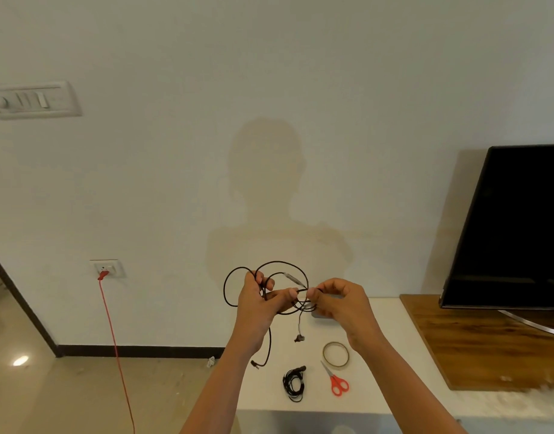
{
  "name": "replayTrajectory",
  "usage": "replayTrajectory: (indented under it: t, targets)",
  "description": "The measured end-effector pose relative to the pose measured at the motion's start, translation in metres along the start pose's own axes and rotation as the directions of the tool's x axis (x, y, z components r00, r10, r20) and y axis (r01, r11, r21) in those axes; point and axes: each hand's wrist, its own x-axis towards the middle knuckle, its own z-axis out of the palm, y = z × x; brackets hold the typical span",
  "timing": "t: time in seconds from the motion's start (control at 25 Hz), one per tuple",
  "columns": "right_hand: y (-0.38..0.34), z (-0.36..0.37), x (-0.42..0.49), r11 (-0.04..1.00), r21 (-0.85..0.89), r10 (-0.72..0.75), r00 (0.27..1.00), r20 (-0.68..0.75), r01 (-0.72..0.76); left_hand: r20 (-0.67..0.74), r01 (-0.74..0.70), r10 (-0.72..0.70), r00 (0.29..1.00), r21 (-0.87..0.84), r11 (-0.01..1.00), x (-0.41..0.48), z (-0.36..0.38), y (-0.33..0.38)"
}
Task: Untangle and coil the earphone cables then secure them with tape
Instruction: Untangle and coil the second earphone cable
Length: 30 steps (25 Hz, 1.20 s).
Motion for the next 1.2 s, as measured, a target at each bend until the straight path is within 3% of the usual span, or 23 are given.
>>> replayTrajectory:
  t: [0.12,0.32,0.6,0.8,0.96,1.08,1.2]
  targets:
    - [-0.001,-0.004,0.0,0.997,-0.071,-0.002,1.0,0.005,0.002,0.008,0.024,-0.024,1.0,0.008,1.0,0.001,-0.003,0.001]
    - [-0.005,-0.011,0.0,0.981,0.168,0.088,0.995,0.046,-0.095,0.014,0.051,-0.051,0.999,0.01,0.999,0.001,-0.009,0.003]
    - [-0.011,-0.011,0.0,0.973,0.181,0.14,0.99,0.022,-0.141,0.129,0.072,-0.076,0.989,0.036,0.997,-0.004,-0.002,0.002]
    - [-0.019,-0.011,-0.001,0.955,0.216,0.193,0.979,0.066,-0.203,0.264,0.059,-0.1,0.959,0.159,0.986,-0.008,0.004,-0.002]
    - [-0.023,-0.011,-0.002,0.909,0.29,0.271,0.952,0.139,-0.301,0.308,0.087,-0.081,0.948,-0.006,0.996,-0.01,0.011,-0.005]
    - [-0.022,-0.011,-0.002,0.921,0.249,0.268,0.95,0.158,-0.301,0.27,0.088,-0.076,0.96,-0.031,0.996,-0.011,0.017,-0.004]
    - [-0.021,-0.007,-0.004,0.976,0.085,0.184,0.971,0.155,-0.199,0.176,0.093,-0.095,0.98,0.02,0.995,-0.007,0.024,0.002]
